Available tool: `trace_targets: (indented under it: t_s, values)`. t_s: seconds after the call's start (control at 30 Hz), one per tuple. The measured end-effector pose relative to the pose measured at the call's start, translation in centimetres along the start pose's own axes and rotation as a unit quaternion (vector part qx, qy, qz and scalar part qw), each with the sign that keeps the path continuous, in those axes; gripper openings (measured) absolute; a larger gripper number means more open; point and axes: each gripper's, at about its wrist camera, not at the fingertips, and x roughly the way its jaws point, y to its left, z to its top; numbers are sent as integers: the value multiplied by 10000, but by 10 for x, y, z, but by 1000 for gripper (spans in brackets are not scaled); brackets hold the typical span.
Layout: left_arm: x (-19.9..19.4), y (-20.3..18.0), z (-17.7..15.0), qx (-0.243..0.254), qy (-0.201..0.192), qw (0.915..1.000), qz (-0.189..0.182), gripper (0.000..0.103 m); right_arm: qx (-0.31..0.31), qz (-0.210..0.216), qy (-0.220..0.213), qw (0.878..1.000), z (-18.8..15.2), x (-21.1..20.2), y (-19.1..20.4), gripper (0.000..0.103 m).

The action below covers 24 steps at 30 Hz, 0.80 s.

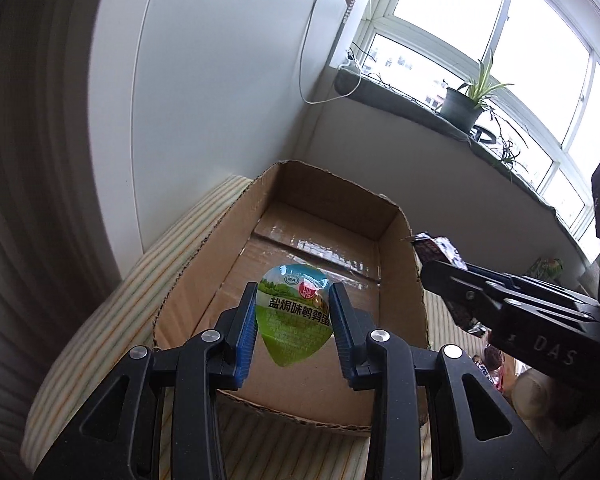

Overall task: Organize snacks
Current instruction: 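Carry the chocolate bar with the right tool while the left tool carries the jelly cup into the box, then move the right tool to the bagged bread loaf and close on it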

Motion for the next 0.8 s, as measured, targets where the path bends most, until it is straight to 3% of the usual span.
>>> trace_targets:
  t_s: [0.1, 0.2, 0.27, 0.33, 0.6, 0.8]
  values:
    - [5, 6, 1, -65, 55, 10000, 41, 33, 37, 32, 122, 9999, 0, 16, 3, 31]
    - [6, 10, 0, -141, 125, 9998, 74, 35, 118, 38, 151, 9998, -5, 18, 2, 44]
    - [3, 13, 0, -220, 101, 9996, 110, 45, 142, -33, 95, 9998, -3, 15, 2, 50]
    - [0, 14, 1, -279, 44, 9996, 52, 47, 178, -52, 25, 9998, -3, 8, 0, 50]
    - [-8, -4, -1, -92, -140, 9995, -257, 47, 406, -128, -336, 9985, -15, -49, -24, 56]
    - [-13, -21, -4, 11, -202, 9981, -589, 47, 618, -513, -630, 9948, -40, -100, -58, 57]
